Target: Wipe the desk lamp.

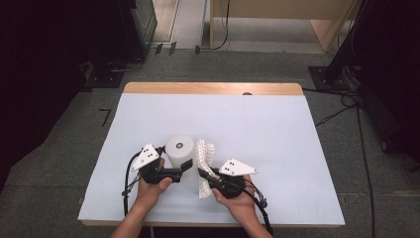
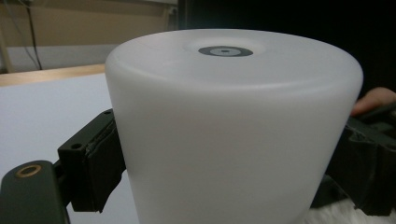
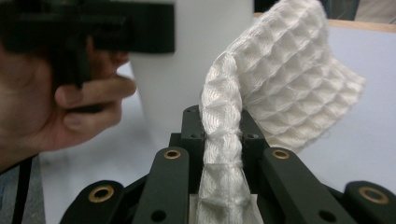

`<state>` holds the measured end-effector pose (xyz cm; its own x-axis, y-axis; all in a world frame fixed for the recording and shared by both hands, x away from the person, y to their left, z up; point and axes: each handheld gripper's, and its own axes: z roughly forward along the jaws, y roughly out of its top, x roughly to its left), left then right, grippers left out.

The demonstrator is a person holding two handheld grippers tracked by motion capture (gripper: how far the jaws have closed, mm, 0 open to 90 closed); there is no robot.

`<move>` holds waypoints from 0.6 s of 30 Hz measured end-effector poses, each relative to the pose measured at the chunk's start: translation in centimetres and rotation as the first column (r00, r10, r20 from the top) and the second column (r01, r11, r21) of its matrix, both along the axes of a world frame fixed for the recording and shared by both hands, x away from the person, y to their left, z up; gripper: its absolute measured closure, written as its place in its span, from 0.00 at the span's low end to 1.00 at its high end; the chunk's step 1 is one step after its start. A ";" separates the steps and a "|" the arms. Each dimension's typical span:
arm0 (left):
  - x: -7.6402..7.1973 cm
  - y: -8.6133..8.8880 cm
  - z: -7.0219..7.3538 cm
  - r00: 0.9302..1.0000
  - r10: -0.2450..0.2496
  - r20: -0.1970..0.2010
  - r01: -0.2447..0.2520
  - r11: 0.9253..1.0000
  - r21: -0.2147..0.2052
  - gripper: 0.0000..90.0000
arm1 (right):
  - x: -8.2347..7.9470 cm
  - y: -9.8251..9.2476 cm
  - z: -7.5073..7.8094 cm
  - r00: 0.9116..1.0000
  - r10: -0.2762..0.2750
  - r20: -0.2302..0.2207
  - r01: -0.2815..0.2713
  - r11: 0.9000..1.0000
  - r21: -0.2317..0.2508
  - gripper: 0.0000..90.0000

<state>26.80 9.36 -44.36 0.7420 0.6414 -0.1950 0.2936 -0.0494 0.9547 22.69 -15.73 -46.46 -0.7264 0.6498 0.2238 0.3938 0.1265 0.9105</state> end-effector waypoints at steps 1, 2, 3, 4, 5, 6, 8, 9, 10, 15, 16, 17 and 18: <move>0.0 0.1 0.0 1.000 0.008 0.003 -0.008 1.000 -0.001 0.10 | -0.1 0.2 0.0 1.000 0.005 -0.003 -0.005 1.000 -0.006 0.87; 0.0 0.1 -0.1 1.000 0.015 0.008 -0.015 1.000 0.003 0.10 | -0.1 0.2 -0.1 1.000 0.007 -0.003 -0.007 1.000 -0.010 0.87; 0.0 0.0 -0.2 1.000 0.026 0.015 -0.026 1.000 0.011 0.10 | 0.0 0.1 -0.1 1.000 0.007 -0.004 -0.007 1.000 -0.009 0.87; -0.1 -0.2 -0.3 0.999 0.043 0.028 -0.043 0.999 0.023 0.10 | 0.1 0.0 -0.1 1.000 0.000 -0.006 0.000 1.000 -0.004 0.87; -0.1 -0.5 -0.5 0.997 0.065 0.049 -0.067 0.997 0.045 0.10 | 0.2 -0.2 -0.1 1.000 -0.008 -0.008 0.008 1.000 -0.003 0.87; -0.1 -0.8 -0.8 0.993 0.091 0.070 -0.096 0.993 0.071 0.10 | 0.3 -0.5 -0.1 1.000 -0.021 -0.006 0.021 1.000 0.003 0.87; 0.0 -1.3 -1.2 0.991 0.107 0.085 -0.117 0.986 0.122 0.10 | 0.6 -1.1 -0.1 0.999 -0.044 -0.012 0.044 0.999 0.016 0.87; 0.0 -1.4 -1.4 0.990 0.111 0.088 -0.123 0.983 0.138 0.10 | 0.6 -1.3 -0.1 0.998 -0.057 -0.011 0.058 0.998 0.018 0.87; 0.0 -1.6 -1.6 0.989 0.114 0.092 -0.127 0.980 0.153 0.10 | 0.7 -1.6 -0.1 0.998 -0.070 -0.012 0.070 0.997 0.019 0.87; -0.2 -2.4 -2.3 0.989 0.089 0.122 -0.117 0.961 0.249 0.10 | 1.1 -2.6 0.0 0.995 -0.103 -0.012 0.103 0.994 0.031 0.87; -0.3 -2.6 -2.5 0.988 0.084 0.128 -0.116 0.957 0.267 0.10 | 1.2 -2.8 0.0 0.994 -0.108 -0.013 0.109 0.994 0.032 0.87; -0.3 -2.8 -2.7 0.988 0.078 0.133 -0.113 0.952 0.284 0.10 | 1.2 -2.9 0.0 0.993 -0.114 -0.015 0.114 0.993 0.035 0.87; -0.4 -2.8 -2.8 0.987 0.077 0.141 -0.114 0.954 0.277 0.10 | 1.3 -3.0 0.0 0.993 -0.116 -0.016 0.116 0.993 0.035 0.87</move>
<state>26.39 6.54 -47.18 0.6811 0.7258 0.0971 0.1873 -0.3008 0.9351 23.94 -18.69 -46.48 -0.6433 0.7208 0.2582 0.4166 0.0465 0.9079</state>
